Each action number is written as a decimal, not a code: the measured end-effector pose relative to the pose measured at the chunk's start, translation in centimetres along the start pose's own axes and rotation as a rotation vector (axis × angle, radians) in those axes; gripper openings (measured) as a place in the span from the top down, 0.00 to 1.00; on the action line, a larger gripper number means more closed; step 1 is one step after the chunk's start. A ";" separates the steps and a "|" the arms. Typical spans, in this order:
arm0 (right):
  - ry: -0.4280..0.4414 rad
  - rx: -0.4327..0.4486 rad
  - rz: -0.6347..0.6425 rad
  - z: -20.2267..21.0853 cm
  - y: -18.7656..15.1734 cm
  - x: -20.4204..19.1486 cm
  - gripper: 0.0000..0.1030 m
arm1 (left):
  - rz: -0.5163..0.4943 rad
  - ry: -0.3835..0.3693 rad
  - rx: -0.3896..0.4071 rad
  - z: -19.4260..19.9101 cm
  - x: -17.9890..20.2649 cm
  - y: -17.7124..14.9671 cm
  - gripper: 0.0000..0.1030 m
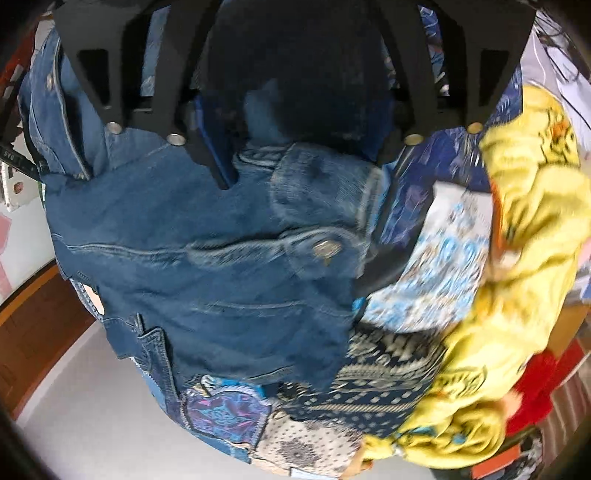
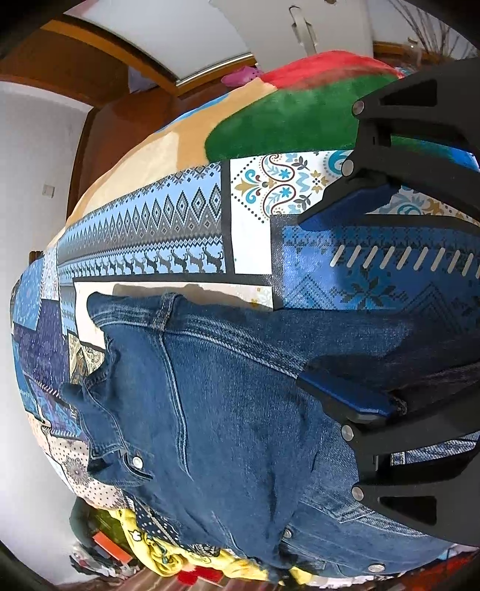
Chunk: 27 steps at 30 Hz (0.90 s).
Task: Fold large clothes
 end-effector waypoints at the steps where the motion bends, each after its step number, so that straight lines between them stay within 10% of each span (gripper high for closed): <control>1: 0.002 -0.004 -0.006 0.0 -0.1 0.1 0.25 | 0.011 -0.003 0.003 0.4 -0.5 -0.3 0.27; 15: 0.063 0.018 0.015 1.9 2.4 -1.1 0.25 | -0.080 0.087 0.065 3.6 -3.1 5.8 0.22; 27: 0.098 0.065 0.071 -0.1 8.2 -3.0 0.25 | -0.123 0.055 0.011 -3.8 -2.1 13.2 0.22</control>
Point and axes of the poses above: each gripper's, at about its wrist camera, not at the fingertips, and z roughly against the way its jaws point, x to its right, y to its top, the point moved 8 cm from there along -z, roughly the way its jaws point, and after that the axes turned 6 degrees about x, right-handed, at the moved point
